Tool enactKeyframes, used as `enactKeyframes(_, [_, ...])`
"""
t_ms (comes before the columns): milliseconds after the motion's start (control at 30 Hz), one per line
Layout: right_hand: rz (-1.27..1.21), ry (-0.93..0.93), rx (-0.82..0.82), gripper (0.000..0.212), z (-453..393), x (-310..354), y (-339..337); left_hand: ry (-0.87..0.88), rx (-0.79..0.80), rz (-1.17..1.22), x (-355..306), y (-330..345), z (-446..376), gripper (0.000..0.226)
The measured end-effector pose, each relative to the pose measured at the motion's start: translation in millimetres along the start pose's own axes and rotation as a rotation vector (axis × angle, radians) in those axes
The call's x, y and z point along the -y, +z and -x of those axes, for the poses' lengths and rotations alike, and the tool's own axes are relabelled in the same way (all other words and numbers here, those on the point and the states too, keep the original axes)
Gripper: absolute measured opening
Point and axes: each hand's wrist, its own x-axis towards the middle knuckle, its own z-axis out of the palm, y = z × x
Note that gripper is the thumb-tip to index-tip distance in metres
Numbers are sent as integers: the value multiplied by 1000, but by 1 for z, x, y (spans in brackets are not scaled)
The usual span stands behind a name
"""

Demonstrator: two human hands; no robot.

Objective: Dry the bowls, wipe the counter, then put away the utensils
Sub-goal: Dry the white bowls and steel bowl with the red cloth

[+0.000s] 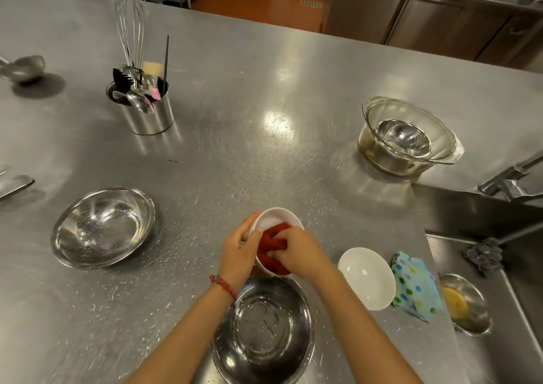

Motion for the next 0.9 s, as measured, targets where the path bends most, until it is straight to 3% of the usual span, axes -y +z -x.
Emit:
enactKeyframes(67, [-247, -123, 79, 25, 6, -7, -2, -30, 18, 27, 6, 1, 6, 36])
enactKeyframes(167, [-485, -89, -156, 24, 10, -4, 13, -42, 46, 8, 8, 2, 10, 38])
enactKeyframes(233, [-427, -31, -372, 24, 11, 4, 23, -37, 46, 7, 7, 1, 11, 39])
enactKeyframes(300, [-201, -56, -453, 27, 12, 8, 28, -13, 26, 1, 5, 0, 10, 39])
enactKeyframes(367, [67, -63, -409, 30, 12, 8, 29, 25, -11, -33, 1, 0, 7, 35])
enactKeyframes(433, [119, 7, -275, 28, 10, 7, 21, 43, -31, -80, 1, 2, 5, 33])
enactKeyframes(533, [-136, -7, -26, 23, 8, -4, 9, 4, -20, -107, 12, 0, 7, 32])
enactKeyframes(600, [-373, -30, 31, 24, 11, -15, 6, -38, -17, -83, 21, -3, 5, 33])
enactKeyframes(733, [-829, -9, -186, 29, 16, -29, 4, -136, -41, -6, 32, -6, -14, 34])
enactKeyframes(900, [-968, -9, -360, 24, 29, -50, 0, -212, -109, -2, 49, -6, -28, 32])
